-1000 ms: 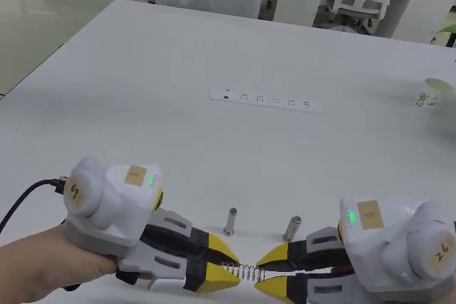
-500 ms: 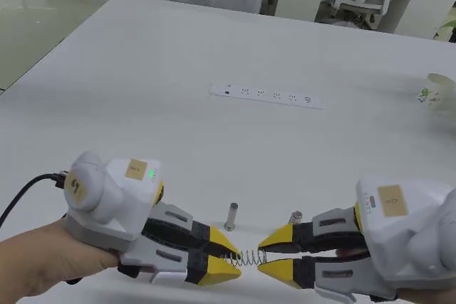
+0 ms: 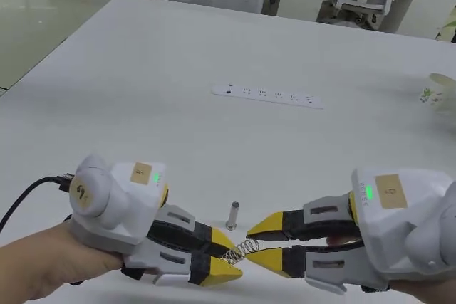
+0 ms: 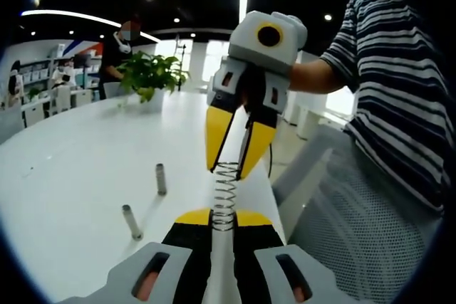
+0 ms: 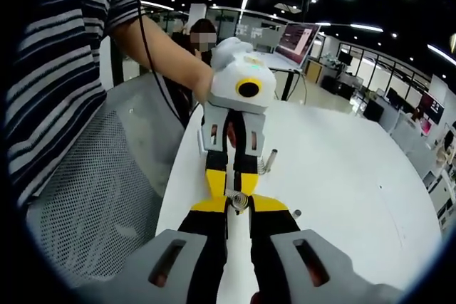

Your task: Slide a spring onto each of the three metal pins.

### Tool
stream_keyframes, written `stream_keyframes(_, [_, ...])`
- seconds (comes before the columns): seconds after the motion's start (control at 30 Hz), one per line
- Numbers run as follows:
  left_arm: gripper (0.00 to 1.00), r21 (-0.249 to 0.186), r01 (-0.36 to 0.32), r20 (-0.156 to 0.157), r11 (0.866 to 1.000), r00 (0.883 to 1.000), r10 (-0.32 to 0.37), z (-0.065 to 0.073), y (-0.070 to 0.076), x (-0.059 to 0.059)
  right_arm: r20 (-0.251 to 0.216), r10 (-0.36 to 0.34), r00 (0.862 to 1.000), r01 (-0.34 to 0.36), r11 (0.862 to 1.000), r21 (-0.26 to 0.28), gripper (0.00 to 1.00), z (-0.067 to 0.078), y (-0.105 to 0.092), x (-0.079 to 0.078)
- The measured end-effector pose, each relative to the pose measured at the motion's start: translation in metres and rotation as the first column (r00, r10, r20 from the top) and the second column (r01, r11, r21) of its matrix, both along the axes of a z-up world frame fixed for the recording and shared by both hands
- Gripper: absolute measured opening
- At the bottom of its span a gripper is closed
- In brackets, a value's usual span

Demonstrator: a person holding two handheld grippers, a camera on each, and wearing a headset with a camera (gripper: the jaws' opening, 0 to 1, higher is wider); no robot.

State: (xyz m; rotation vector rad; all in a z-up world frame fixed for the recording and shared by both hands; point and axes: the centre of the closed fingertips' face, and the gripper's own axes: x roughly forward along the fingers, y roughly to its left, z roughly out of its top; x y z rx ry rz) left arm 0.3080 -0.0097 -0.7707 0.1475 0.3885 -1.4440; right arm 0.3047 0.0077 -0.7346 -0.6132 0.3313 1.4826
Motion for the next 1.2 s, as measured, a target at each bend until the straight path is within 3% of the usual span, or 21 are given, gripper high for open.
stream_keyframes(0.33, [0.02,-0.012,0.004,0.003,1.0,1.0,-0.004,0.003,-0.008,-0.001,0.041,0.022,0.999,-0.024,0.999,0.043,0.08,0.01,0.017,-0.003])
stream_keyframes(0.6, [0.02,-0.008,-0.007,0.004,1.0,1.0,0.007,0.004,-0.005,-0.001,0.059,0.029,0.998,-0.032,0.998,0.05,0.08,0.011,0.019,-0.003])
stream_keyframes(0.77, [0.03,-0.008,-0.019,-0.022,1.0,1.0,0.019,0.006,-0.002,-0.001,0.082,0.035,0.996,-0.039,0.998,0.049,0.08,0.013,0.021,-0.003])
stream_keyframes(0.83, [0.03,-0.008,-0.025,-0.014,1.0,1.0,0.025,0.007,-0.001,0.0,0.087,0.035,0.996,-0.04,0.998,0.049,0.08,0.015,0.021,-0.003])
stream_keyframes(1.03, [0.04,-0.021,-0.054,-0.028,0.998,0.998,0.053,0.011,0.001,0.003,0.095,0.026,0.995,-0.031,0.998,0.057,0.08,0.02,0.022,0.0])
stream_keyframes(1.1, [0.09,-0.018,-0.072,-0.087,0.997,0.994,0.071,0.01,0.002,0.002,0.101,0.024,0.995,-0.03,0.998,0.059,0.08,0.022,0.023,0.001])
stream_keyframes(1.2, [0.14,-0.005,-0.076,-0.059,0.997,0.995,0.076,0.007,0.004,0.004,0.105,0.022,0.994,-0.029,0.998,0.061,0.08,0.025,0.023,0.003])
